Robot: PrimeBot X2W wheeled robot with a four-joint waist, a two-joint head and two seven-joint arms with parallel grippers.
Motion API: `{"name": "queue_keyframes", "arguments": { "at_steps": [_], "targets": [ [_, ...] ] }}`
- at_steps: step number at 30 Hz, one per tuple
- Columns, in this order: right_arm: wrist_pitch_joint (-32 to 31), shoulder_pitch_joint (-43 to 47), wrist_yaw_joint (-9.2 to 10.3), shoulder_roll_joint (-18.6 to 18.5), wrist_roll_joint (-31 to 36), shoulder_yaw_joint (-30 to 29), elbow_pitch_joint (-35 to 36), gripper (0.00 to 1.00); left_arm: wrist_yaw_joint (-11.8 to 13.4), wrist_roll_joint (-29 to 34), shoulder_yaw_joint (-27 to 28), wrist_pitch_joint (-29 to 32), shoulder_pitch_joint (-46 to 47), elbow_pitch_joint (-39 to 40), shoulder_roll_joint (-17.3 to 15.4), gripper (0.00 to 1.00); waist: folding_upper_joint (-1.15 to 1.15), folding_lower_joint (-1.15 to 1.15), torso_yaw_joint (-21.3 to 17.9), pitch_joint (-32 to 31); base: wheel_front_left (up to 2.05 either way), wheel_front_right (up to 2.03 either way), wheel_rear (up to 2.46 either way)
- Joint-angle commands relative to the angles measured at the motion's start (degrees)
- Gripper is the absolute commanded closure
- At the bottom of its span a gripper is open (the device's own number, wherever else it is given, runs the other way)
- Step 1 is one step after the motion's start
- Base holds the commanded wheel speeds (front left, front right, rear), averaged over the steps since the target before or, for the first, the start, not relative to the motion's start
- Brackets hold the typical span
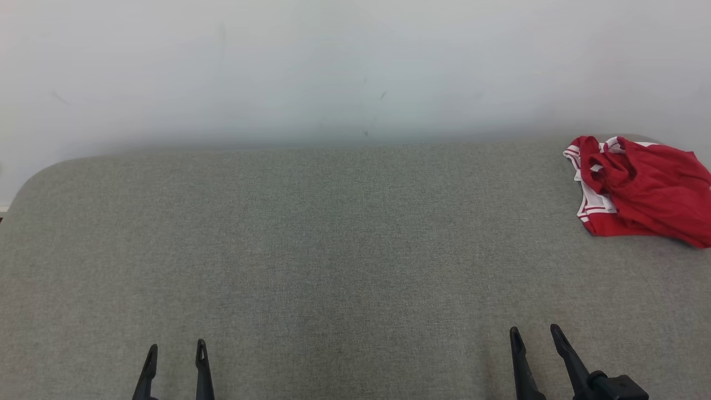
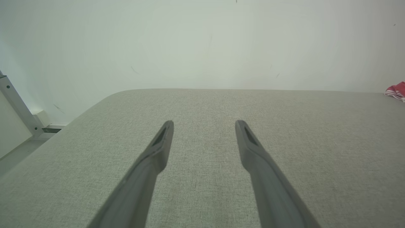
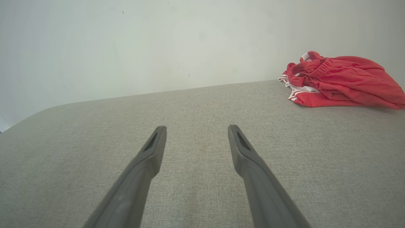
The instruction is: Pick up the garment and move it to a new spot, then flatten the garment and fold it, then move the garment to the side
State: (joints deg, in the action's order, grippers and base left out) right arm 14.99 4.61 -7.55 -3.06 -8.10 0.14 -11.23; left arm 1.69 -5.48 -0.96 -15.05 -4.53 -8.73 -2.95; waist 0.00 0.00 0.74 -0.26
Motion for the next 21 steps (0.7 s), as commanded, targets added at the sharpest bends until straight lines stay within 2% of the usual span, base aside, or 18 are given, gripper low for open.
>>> {"name": "queue_keyframes", "arguments": {
  "at_steps": [1,8,9,14,21],
  "targets": [
    [0.2,0.2,0.17,0.2,0.0,0.1,-0.1,0.00,0.1,0.0,0.3,-0.2,-0.3,0.0,0.1,0.00,0.00,0.00,0.0,0.0,0.00,0.00,0.00],
    [0.2,0.3,0.17,0.2,-0.2,0.3,0.1,0.00,0.0,0.4,0.4,-0.2,-0.4,0.1,0.1,0.00,0.00,0.00,0.1,0.1,0.00,0.00,0.00],
    [0.0,0.0,0.00,0.0,0.0,0.2,0.0,1.00,-0.1,0.2,0.2,0.0,0.0,0.1,0.0,1.00,0.00,0.00,0.1,0.1,0.00,0.00,0.00],
    [-0.5,0.5,0.00,0.0,-0.5,0.2,-2.3,1.00,-0.2,-0.4,0.1,0.5,-0.1,-2.5,0.1,1.00,0.00,0.00,0.1,0.1,0.00,0.00,0.00],
    [-2.2,-0.6,0.01,-0.2,-9.0,-0.1,-2.3,1.00,-1.1,-8.8,1.0,2.7,1.2,-3.0,0.1,1.00,0.00,0.00,0.1,0.2,0.00,0.00,0.00]
  ]
}}
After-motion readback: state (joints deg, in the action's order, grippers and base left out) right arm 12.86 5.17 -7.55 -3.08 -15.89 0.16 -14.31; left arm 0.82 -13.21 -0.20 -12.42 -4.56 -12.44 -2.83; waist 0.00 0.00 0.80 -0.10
